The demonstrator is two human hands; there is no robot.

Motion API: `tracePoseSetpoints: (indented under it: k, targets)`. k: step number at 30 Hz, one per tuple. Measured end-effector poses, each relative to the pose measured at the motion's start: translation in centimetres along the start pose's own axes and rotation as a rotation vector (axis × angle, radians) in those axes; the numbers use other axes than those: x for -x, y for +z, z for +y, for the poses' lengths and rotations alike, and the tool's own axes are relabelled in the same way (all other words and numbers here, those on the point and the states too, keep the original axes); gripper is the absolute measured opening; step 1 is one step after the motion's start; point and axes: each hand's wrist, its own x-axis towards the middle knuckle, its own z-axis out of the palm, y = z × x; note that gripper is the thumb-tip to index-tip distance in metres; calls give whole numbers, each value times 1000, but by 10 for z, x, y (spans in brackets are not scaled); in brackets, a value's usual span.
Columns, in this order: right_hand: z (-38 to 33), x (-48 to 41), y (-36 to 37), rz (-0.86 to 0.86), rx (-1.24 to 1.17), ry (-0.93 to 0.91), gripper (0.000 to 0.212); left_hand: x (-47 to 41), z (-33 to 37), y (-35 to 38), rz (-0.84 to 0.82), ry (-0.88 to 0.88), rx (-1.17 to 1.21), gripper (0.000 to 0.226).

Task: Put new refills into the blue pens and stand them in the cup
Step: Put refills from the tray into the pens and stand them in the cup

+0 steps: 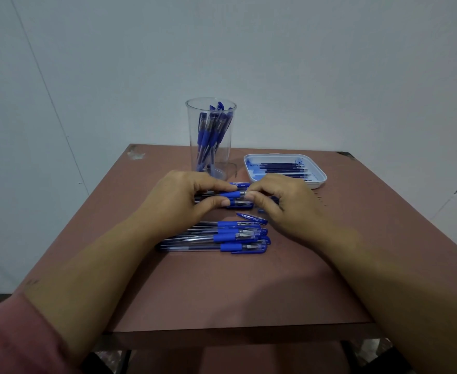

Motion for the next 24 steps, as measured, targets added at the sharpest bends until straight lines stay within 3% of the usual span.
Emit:
tracePoseSetpoints:
  k: [15, 24]
  targets:
    - [-5, -2, -1, -19, -71, 58, 8, -1, -2, 3, 65, 26, -56, 26]
    - [16, 8, -27, -376, 43, 151, 20, -2, -9, -4, 67, -19, -92, 27]
